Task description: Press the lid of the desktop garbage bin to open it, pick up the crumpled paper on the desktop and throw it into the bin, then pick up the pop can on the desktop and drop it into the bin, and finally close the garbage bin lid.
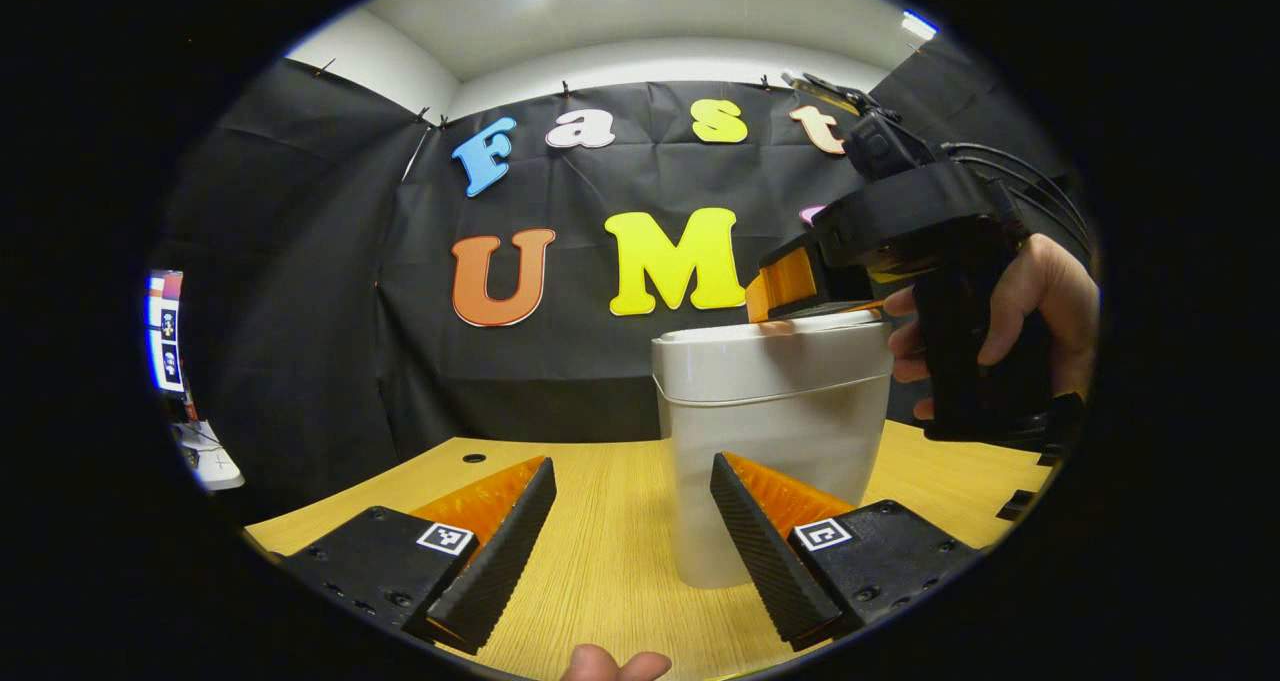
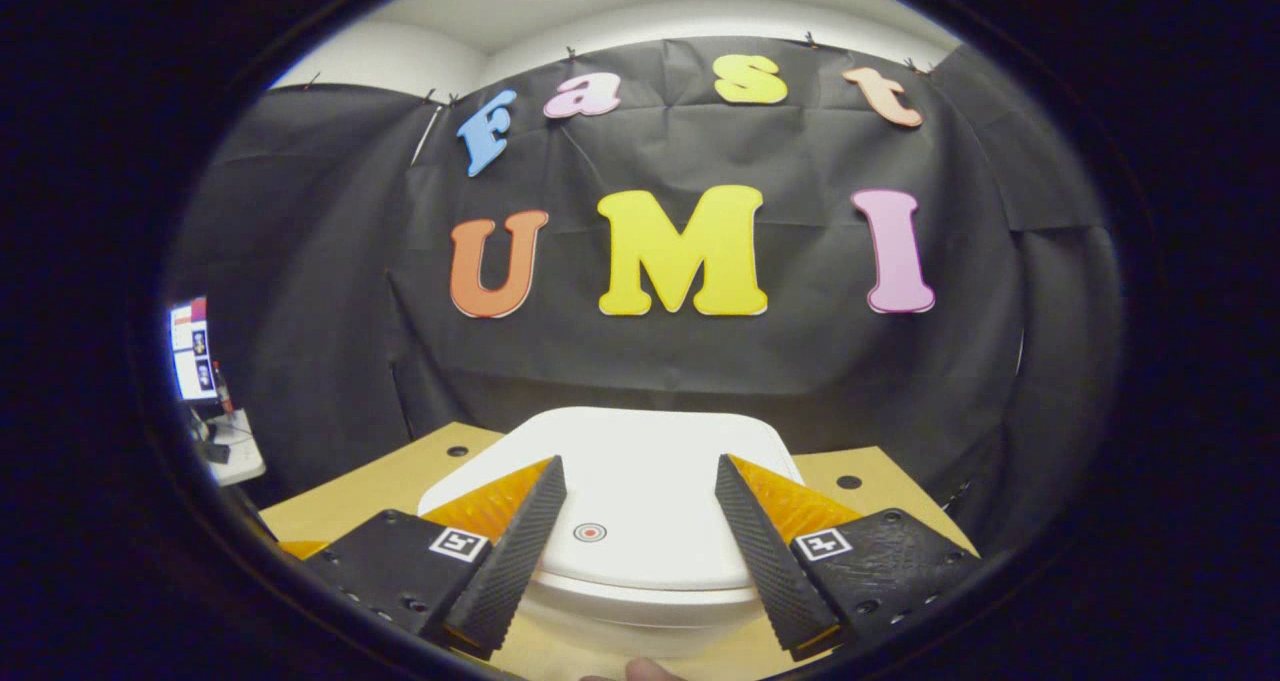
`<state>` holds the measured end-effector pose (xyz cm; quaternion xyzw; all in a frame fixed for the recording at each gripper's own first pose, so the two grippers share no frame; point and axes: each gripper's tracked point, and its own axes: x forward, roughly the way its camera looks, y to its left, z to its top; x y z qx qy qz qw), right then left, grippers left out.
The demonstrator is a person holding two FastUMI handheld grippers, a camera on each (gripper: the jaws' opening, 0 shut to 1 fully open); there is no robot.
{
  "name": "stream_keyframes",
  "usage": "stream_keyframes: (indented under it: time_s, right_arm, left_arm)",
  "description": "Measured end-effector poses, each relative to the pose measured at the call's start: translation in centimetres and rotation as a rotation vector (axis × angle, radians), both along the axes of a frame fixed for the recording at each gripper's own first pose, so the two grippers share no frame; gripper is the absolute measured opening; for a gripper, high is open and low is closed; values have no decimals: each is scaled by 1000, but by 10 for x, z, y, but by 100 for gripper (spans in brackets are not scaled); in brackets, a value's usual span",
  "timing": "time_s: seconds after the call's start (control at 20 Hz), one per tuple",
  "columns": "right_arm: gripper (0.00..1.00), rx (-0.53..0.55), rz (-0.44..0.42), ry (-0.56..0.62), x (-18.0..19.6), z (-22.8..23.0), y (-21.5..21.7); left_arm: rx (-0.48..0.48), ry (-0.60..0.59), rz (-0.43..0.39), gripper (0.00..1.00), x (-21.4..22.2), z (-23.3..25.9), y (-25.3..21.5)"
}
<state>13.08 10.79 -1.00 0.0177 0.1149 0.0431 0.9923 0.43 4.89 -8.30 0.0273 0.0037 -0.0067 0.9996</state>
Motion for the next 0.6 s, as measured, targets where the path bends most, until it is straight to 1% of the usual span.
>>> stream_keyframes:
  time_s: [0.05, 0.1, 0.2, 0.35, 0.5, 0.6]
  right_arm:
    - [95, -19, 3, -4, -2, 2, 2]
    - [97, -37, 2, -33, -3, 3, 2]
    - [97, -34, -1, -76, -4, 3, 0]
    - [96, -27, 4, -67, -3, -4, -1]
    - [98, -13, 43, -69, -5, -5, 0]
    - [98, -13, 40, -85, -6, -2, -2]
  left_arm:
    - [0, -4, 2, 100, 0, 2, 2]
    - [2, -5, 11, 100, 0, 2, 4]
    - [8, -13, 32, 100, -1, 5, 9]
    - [2, -13, 30, 100, 0, 4, 9]
    - [-5, -16, 33, 100, 0, 5, 10]
    - [-9, -12, 22, 100, -1, 3, 3]
